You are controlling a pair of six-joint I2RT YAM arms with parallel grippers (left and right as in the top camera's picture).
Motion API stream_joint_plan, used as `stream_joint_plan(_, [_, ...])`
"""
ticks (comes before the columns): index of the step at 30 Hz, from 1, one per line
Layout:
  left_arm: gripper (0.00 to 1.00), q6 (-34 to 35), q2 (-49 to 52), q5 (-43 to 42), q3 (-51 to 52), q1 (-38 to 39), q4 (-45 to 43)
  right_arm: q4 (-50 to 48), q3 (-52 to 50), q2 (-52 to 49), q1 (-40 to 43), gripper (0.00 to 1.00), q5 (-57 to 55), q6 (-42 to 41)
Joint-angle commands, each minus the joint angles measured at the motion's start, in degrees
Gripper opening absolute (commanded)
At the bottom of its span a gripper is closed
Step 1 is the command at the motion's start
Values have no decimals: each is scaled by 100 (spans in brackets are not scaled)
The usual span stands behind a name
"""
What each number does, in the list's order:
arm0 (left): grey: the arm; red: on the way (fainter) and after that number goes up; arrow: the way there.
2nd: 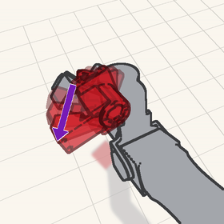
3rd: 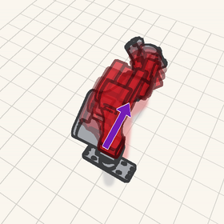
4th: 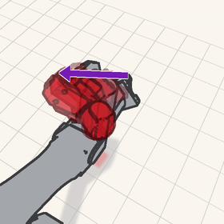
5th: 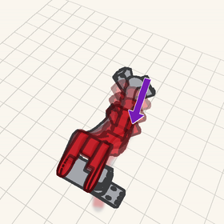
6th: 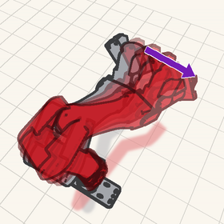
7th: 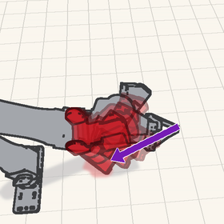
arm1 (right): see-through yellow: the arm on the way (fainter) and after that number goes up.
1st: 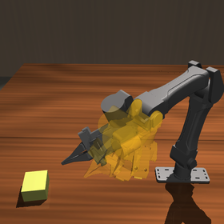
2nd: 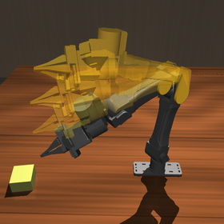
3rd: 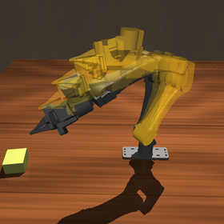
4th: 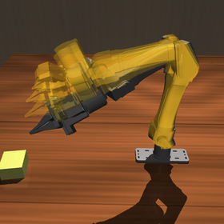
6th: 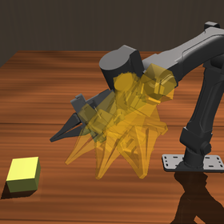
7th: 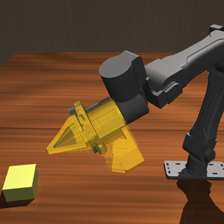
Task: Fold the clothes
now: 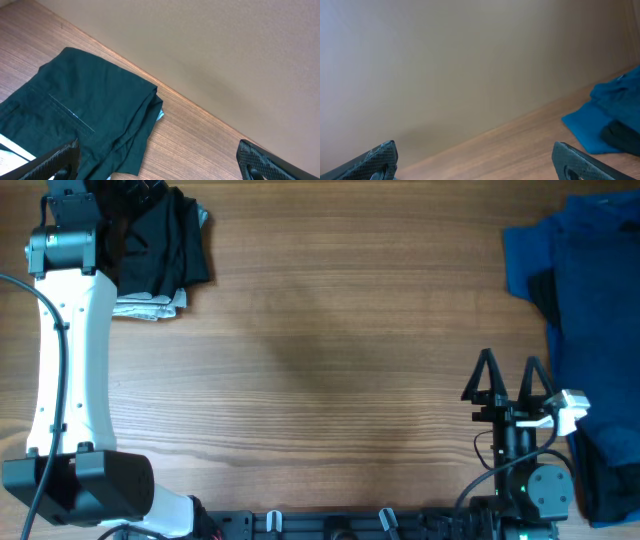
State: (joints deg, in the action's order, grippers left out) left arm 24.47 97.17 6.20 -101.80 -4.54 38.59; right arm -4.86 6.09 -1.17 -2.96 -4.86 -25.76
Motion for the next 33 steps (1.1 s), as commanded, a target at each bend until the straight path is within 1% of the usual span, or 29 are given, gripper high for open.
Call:
stream_joint_plan(1, [100,-4,13,76,11,31,-17,-76,-98,98,-39,100,435,1008])
stream_joint_plan(3, [100,-4,13,76,11,31,-17,-72,-188,98,-39,100,490,1231])
stream_joint_plan(9, [100,-4,13,76,11,31,-17,-273,-584,98,-39,100,538,1274])
stream_joint_plan(12, [100,-4,13,76,11,31,-17,-245,-581,98,-42,100,715,1639])
stream_joint_plan(14, [100,-4,13,76,11,31,-17,-37,-581,98,-42,100,791,1832])
stream_joint_plan(18, [100,-4,13,76,11,31,-17,459,-581,98,-39,100,787,1851])
stream_joint_plan(33, [100,-4,13,74,11,31,-17,474,-579,94,-39,100,789,1788])
